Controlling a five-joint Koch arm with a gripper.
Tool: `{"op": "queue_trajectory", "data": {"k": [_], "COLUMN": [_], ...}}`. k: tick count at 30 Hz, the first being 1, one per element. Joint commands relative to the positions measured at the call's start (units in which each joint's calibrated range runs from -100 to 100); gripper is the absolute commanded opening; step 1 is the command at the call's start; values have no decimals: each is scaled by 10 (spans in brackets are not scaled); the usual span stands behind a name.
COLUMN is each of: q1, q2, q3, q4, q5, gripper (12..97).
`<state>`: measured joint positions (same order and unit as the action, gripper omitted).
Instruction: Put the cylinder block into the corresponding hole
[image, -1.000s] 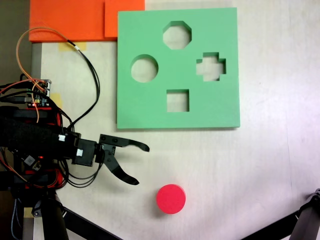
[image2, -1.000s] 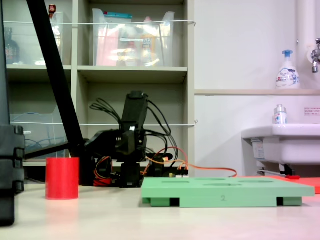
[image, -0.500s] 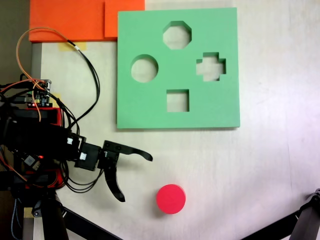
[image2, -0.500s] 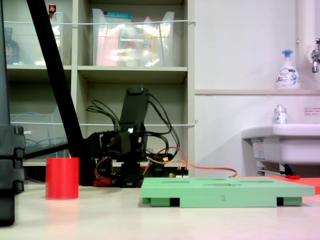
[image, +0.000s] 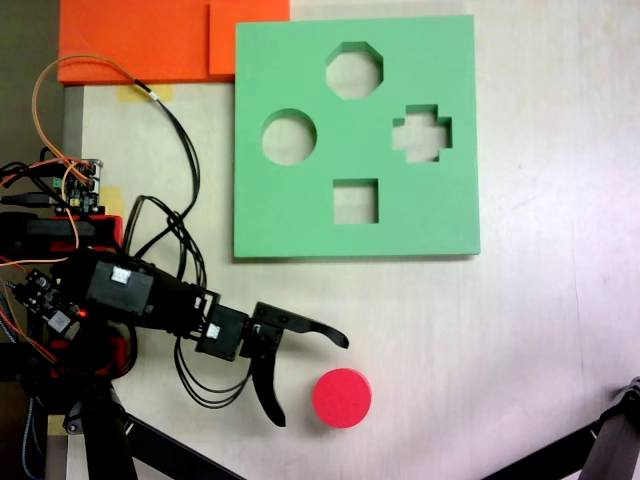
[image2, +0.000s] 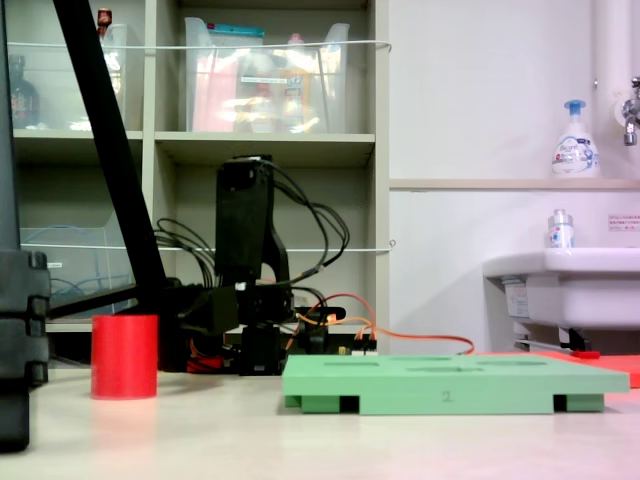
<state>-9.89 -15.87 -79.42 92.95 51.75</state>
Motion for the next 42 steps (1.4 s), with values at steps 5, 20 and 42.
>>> {"op": "queue_trajectory", "data": {"k": [5,20,42], "q1": [-4,-16,-10], "q2": [107,244,216], "q3": [104,220,216], "q4": [68,56,56], "q5": [-3,-1,-1], "gripper": [823,678,359]}}
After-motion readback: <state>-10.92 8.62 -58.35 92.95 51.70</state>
